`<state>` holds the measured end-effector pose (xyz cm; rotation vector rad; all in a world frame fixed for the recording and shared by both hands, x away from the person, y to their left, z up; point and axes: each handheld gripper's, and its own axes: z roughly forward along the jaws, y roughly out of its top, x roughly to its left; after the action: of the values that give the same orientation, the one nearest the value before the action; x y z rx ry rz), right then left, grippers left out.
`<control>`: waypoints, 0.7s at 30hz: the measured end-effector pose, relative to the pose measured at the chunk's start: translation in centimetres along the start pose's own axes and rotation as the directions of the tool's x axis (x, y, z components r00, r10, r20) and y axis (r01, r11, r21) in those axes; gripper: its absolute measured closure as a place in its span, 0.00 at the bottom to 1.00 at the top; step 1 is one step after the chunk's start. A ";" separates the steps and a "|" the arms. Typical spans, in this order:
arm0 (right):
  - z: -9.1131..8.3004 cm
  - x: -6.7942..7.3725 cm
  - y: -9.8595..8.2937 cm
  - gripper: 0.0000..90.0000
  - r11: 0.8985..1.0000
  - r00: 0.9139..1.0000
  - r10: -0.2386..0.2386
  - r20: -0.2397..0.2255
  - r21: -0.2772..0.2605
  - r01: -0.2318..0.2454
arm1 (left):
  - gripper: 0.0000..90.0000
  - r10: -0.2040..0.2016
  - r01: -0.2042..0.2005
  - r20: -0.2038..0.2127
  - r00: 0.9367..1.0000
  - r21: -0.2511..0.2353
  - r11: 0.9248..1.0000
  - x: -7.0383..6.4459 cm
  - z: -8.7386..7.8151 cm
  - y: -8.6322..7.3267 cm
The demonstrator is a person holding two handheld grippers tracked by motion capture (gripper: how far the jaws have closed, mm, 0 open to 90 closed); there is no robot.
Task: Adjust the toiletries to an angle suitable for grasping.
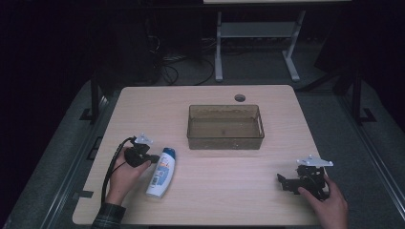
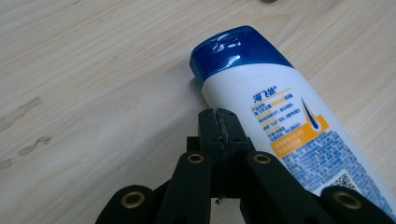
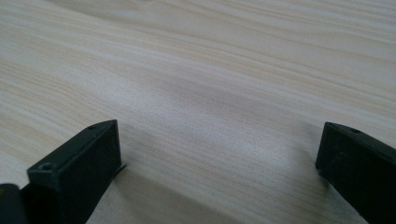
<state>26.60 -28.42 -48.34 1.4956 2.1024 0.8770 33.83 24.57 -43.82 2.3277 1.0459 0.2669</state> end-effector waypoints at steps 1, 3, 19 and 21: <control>0.0 0.0 0.0 0.00 1.000 1.000 0.000 0.000 0.000 0.000 | 1.00 -0.002 0.002 0.003 1.000 -0.003 1.000 -0.2 0.1 0.1; 0.0 0.0 0.0 0.00 1.000 1.000 0.000 0.000 0.000 0.000 | 1.00 0.007 -0.007 0.009 1.000 0.001 1.000 -0.5 0.2 0.2; 0.1 0.0 0.1 0.00 1.000 1.000 -0.002 -0.002 0.001 0.002 | 1.00 0.063 -0.064 0.059 0.996 0.003 0.998 -2.8 0.7 0.9; 0.1 0.0 0.1 0.00 1.000 1.000 -0.002 -0.001 0.002 0.002 | 1.00 0.069 -0.070 0.064 0.996 0.005 0.998 -3.0 0.7 0.9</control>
<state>26.73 -28.33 -48.33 1.4936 2.1060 0.8761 32.67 21.57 -43.72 2.3665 0.9381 0.2141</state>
